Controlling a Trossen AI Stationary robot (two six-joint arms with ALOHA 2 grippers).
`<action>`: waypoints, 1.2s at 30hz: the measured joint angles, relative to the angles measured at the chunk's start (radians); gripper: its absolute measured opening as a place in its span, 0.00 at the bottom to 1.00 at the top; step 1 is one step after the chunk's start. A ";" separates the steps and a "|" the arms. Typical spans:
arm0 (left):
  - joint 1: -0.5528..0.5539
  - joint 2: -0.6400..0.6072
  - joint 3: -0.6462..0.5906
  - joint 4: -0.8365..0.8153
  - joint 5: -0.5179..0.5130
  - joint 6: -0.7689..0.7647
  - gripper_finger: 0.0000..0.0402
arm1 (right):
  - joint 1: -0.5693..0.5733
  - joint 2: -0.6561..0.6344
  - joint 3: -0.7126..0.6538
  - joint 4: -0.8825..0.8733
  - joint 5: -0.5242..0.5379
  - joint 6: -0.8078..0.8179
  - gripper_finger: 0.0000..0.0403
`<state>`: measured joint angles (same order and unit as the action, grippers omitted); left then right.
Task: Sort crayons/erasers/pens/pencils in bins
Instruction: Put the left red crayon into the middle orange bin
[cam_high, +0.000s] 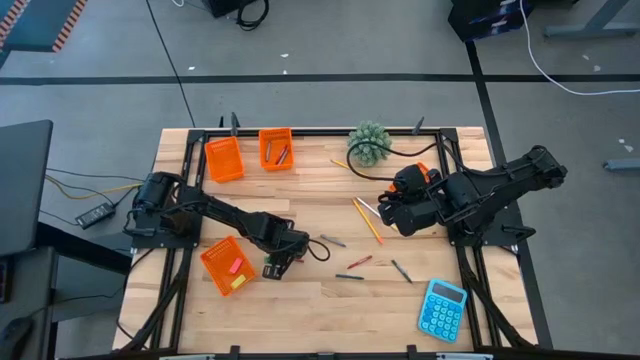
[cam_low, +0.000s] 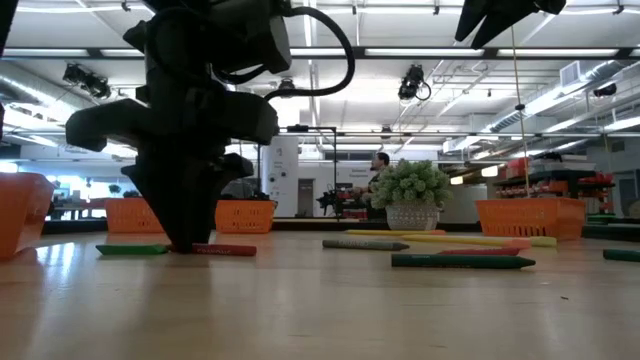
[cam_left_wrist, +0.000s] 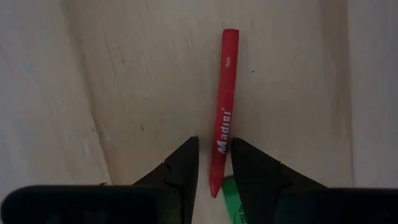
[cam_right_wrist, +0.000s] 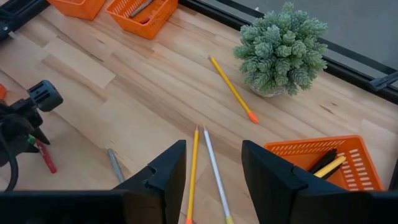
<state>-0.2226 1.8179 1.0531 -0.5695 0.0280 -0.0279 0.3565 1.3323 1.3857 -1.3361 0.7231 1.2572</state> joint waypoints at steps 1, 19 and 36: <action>0.000 0.000 0.000 0.001 0.000 -0.011 0.25 | 0.000 0.000 0.000 0.000 0.000 0.000 0.40; -0.005 0.001 0.000 0.004 0.000 -0.074 0.09 | 0.000 0.000 0.000 0.000 -0.002 -0.008 0.40; 0.058 -0.027 0.040 -0.049 0.006 -0.327 0.10 | 0.000 0.000 0.000 -0.002 0.001 -0.069 0.40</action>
<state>-0.1647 1.7912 1.0932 -0.6184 0.0339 -0.3552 0.3565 1.3327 1.3857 -1.3376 0.7238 1.1884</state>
